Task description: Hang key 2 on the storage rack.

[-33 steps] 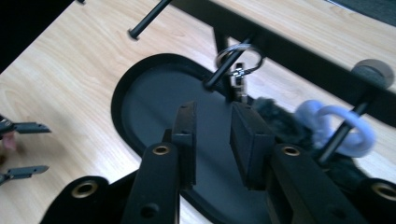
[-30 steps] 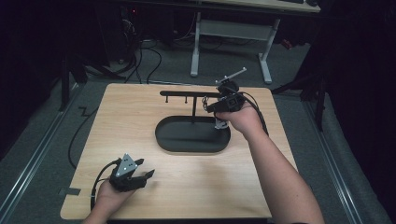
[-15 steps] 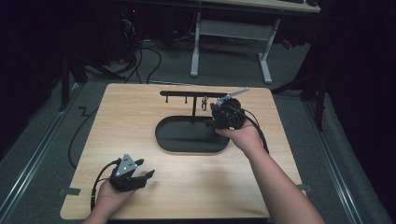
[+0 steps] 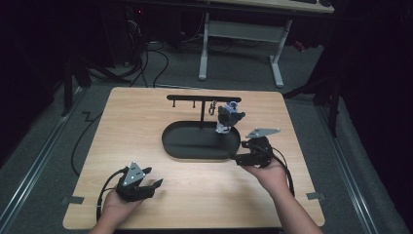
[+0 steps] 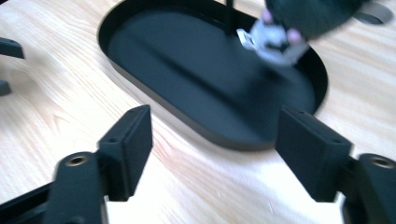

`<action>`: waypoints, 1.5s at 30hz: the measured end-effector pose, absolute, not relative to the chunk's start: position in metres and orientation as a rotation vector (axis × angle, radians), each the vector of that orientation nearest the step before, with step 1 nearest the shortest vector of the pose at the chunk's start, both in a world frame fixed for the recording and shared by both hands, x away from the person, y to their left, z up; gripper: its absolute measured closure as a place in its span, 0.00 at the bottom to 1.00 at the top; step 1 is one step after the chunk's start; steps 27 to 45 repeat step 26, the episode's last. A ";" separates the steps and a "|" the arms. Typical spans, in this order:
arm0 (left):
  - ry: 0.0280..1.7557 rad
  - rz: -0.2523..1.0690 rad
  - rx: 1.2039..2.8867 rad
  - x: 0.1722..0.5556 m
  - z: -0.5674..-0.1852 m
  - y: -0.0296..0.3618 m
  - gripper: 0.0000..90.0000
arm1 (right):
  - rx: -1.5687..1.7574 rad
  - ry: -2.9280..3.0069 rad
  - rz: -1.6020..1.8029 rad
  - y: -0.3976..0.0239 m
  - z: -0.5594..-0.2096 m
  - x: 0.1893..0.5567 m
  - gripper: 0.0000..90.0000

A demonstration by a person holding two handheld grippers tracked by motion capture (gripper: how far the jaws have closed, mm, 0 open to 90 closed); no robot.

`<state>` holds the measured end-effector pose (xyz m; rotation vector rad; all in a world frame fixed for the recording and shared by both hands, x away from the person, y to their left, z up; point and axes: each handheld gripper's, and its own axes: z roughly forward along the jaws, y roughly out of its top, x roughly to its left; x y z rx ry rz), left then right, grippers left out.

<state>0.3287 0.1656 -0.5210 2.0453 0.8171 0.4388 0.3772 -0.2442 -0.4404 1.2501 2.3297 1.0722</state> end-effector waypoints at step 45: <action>0.847 0.424 2.014 0.325 -0.516 0.163 0.42 | 1.275 2.164 1.086 -0.304 -0.524 0.294 0.17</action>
